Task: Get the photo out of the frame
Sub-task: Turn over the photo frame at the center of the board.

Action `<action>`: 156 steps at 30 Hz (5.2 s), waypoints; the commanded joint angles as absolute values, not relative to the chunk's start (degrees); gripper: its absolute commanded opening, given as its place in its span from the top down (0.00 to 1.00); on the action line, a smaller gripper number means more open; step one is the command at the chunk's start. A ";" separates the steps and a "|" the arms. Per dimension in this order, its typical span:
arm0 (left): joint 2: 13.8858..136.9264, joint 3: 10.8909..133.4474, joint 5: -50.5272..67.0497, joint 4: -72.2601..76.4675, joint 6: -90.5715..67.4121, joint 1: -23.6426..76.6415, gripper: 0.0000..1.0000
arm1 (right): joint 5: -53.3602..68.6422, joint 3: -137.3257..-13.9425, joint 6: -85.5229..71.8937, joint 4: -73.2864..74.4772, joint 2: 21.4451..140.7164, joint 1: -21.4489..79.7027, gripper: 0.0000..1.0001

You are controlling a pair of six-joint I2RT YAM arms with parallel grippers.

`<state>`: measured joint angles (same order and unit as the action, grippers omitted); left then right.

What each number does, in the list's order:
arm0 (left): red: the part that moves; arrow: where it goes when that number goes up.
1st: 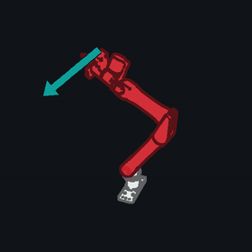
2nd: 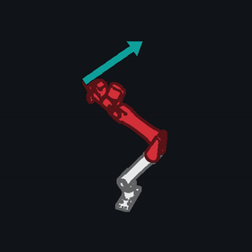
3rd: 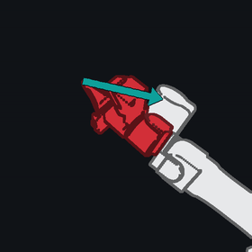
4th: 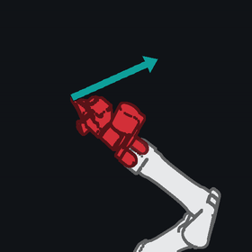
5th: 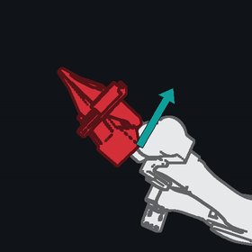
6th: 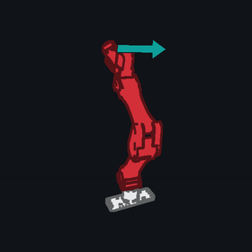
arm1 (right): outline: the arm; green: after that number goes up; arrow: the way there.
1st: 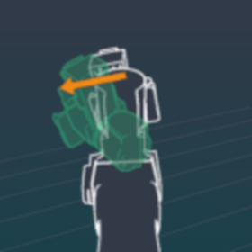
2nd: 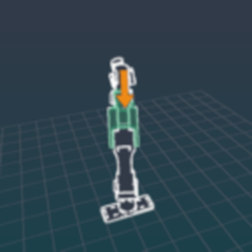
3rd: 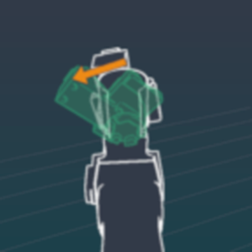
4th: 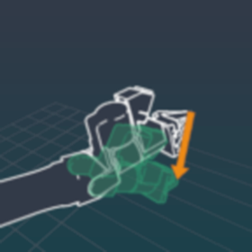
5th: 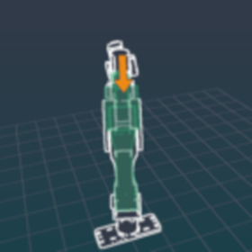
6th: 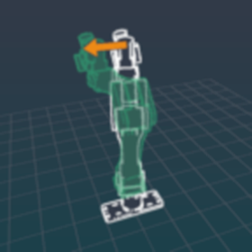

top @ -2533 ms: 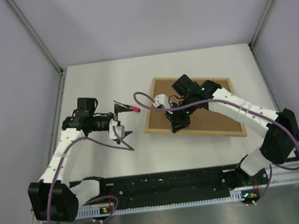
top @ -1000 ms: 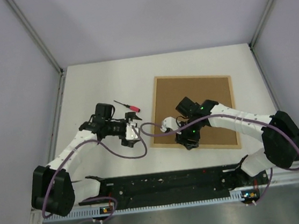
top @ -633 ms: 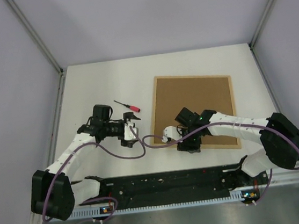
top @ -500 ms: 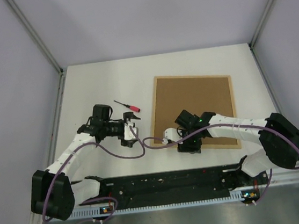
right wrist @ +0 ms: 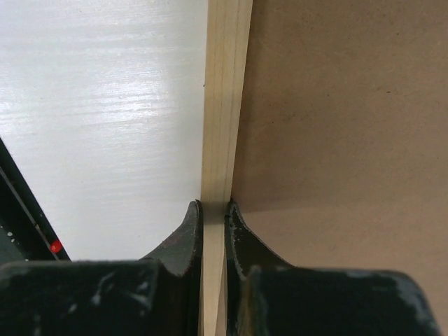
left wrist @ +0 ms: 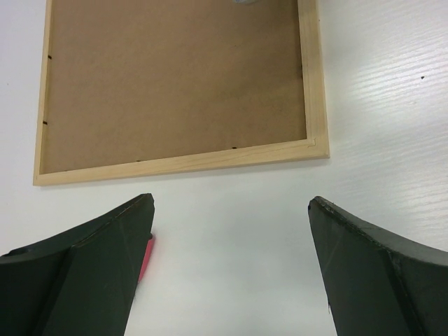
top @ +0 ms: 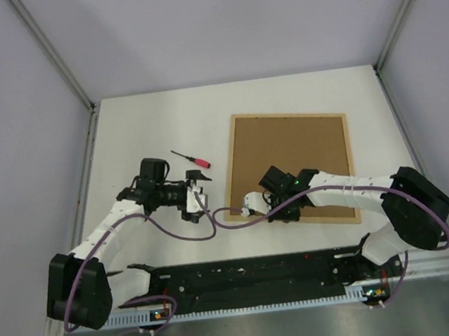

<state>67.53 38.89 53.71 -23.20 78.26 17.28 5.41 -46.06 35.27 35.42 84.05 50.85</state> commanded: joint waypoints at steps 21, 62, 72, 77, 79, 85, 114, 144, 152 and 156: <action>70.75 48.77 54.58 -42.97 104.76 20.04 0.02 | 28.13 -80.24 36.03 58.62 84.02 45.18 1.00; 72.07 38.93 28.66 4.04 72.34 30.14 0.88 | 27.78 -90.26 34.80 60.74 88.07 44.56 1.00; 69.35 46.31 28.30 -6.39 58.11 30.76 1.00 | 13.54 -91.05 42.44 59.15 81.04 43.16 0.27; 68.82 50.36 29.18 -11.51 54.50 30.76 1.00 | 14.50 -94.39 48.33 57.04 73.93 37.19 0.22; 68.64 51.41 29.35 -12.83 54.05 30.76 1.00 | 16.69 -94.83 51.40 55.47 69.89 33.59 0.15; 69.08 54.66 29.71 -16.34 53.26 30.76 1.00 | 18.01 -91.16 60.99 56.42 62.85 25.50 0.10; 75.76 73.38 31.64 -34.53 53.17 30.76 1.00 | 41.75 -80.68 83.33 68.22 64.24 4.22 0.06; 72.51 78.13 31.55 -40.61 53.35 31.03 1.00 | -4.31 -90.61 64.60 60.29 80.34 41.31 0.89; 71.02 79.28 21.46 -36.75 49.32 30.24 0.70 | -3.26 -94.21 62.85 61.26 78.92 41.66 1.00; 69.70 80.68 19.07 -33.05 46.24 26.90 0.20 | -1.76 -98.60 60.13 62.84 79.98 41.57 1.00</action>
